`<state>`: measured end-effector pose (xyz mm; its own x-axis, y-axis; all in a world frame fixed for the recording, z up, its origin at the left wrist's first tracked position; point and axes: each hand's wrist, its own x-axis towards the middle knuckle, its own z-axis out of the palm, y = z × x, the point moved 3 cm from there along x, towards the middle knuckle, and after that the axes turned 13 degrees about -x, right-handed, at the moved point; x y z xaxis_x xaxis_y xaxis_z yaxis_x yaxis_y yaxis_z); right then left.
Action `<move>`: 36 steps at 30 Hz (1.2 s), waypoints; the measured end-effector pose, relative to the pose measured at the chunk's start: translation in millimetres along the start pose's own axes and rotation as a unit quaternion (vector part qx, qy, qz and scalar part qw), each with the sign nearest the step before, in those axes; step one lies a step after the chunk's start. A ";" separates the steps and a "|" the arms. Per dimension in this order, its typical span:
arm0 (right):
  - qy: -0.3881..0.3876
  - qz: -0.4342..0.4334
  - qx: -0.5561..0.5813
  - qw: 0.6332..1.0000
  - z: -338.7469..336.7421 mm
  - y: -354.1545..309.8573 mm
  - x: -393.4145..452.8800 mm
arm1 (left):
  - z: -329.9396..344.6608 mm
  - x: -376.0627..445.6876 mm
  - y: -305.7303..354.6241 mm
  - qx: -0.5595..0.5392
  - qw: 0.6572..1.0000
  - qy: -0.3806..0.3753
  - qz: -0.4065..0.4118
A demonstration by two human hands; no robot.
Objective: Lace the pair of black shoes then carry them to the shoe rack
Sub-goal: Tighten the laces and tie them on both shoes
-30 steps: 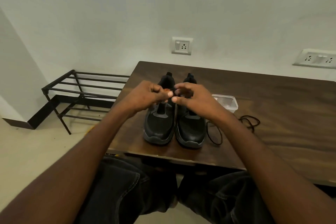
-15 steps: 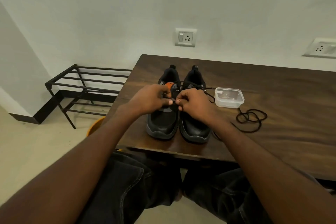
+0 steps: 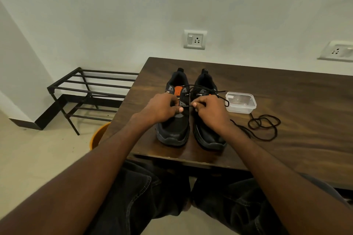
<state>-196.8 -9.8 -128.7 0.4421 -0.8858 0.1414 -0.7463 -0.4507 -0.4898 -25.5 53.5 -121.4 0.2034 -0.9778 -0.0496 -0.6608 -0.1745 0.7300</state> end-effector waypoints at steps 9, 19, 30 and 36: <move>-0.051 -0.014 -0.022 0.998 -16.6 -6.0 1.7 | -6.1 -0.3 -4.0 -0.166 0.981 -0.050 -0.088; -0.044 -0.014 -0.039 0.998 4.4 -12.3 1.3 | 6.8 3.0 -7.7 -0.186 0.979 0.008 -0.086; -0.006 -0.044 -0.158 0.986 4.8 -27.3 -12.3 | 6.5 1.2 -9.3 -0.188 0.978 0.002 -0.086; -0.015 0.002 -0.100 0.995 10.0 -21.0 -13.1 | 4.4 -0.4 -9.3 -0.172 0.981 0.000 -0.085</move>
<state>-182.0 12.3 -128.8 0.4504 -0.8856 0.1130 -0.8311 -0.4622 -0.3092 -22.6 54.9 -131.2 0.2899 -0.9378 -0.1909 -0.3348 -0.2863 0.8978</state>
